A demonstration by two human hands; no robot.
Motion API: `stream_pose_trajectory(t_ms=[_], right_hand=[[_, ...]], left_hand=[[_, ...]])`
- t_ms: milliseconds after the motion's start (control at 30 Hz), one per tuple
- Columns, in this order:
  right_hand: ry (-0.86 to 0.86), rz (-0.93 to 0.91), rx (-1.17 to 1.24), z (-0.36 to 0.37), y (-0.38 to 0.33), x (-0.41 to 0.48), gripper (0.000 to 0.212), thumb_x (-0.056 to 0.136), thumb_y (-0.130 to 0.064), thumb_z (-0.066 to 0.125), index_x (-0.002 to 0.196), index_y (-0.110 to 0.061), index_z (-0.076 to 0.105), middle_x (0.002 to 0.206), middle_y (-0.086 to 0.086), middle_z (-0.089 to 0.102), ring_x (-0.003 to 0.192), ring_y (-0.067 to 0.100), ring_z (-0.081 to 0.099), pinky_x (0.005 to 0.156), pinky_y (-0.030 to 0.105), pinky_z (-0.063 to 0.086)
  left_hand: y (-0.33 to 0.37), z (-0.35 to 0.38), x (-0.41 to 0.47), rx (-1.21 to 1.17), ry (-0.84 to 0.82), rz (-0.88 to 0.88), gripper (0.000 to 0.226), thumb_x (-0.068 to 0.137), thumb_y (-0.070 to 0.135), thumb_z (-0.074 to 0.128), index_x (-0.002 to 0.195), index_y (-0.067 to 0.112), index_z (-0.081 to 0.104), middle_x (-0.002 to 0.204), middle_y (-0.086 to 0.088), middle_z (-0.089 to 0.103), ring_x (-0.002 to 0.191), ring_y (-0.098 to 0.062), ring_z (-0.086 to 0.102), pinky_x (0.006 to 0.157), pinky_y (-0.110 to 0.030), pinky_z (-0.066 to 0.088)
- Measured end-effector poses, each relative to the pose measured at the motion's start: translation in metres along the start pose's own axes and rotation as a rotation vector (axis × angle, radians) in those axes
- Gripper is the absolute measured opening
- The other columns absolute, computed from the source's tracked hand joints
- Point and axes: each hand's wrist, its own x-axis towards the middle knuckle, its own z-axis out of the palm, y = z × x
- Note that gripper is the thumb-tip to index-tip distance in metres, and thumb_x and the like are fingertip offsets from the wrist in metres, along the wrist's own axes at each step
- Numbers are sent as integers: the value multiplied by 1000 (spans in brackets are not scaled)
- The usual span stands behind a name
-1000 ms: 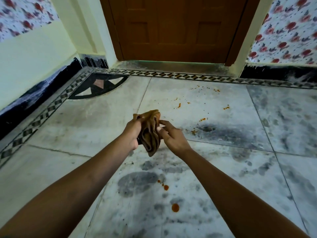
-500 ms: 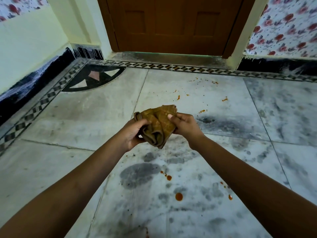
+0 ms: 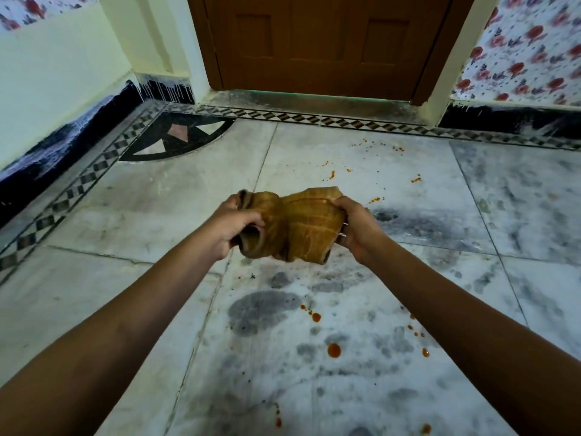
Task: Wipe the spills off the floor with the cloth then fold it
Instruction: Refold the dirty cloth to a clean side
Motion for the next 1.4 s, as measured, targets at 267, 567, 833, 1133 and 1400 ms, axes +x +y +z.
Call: stream_pose_trajectory(t_ms=[267,567,833,1133,1400], right_hand=[[-187,36,24,31,-3,-9,11,93,-15,48,96,-8,56,86,10,59,76,22,60,75,36,53],[74,62,-26,-3,-11,4,24,96,-25,37,101,-14,57,93,11,66,88,29,63,80,44,52],[83,323,93,10,18,-3,51,96,-51,27,111,-10,55,111,12,55,112,29,48,100,47,34],[-221,322,679,12,52,-30,63,90,-58,33,114,-8,64,110,21,65,104,36,57,93,44,43],[-333,224,690,-6,31,-27,85,77,-77,38,117,-5,58,116,25,63,111,41,57,92,57,44]], left_hand=[[6,30,-18,-25,-126,102,40,86,9,63,123,18,54,109,-8,65,99,-21,62,80,-31,51],[39,-7,-23,-74,-77,108,18,77,-2,65,86,14,64,70,-3,72,77,-23,66,65,-26,53],[88,26,-59,-55,-299,170,22,77,3,66,98,11,64,86,-8,71,80,-20,68,74,-30,56],[65,66,-76,23,-427,78,27,80,6,67,107,8,63,93,-11,70,84,-23,67,76,-32,56],[42,32,-42,-40,-185,60,19,80,8,67,98,10,65,89,-11,70,79,-23,67,71,-32,56]])
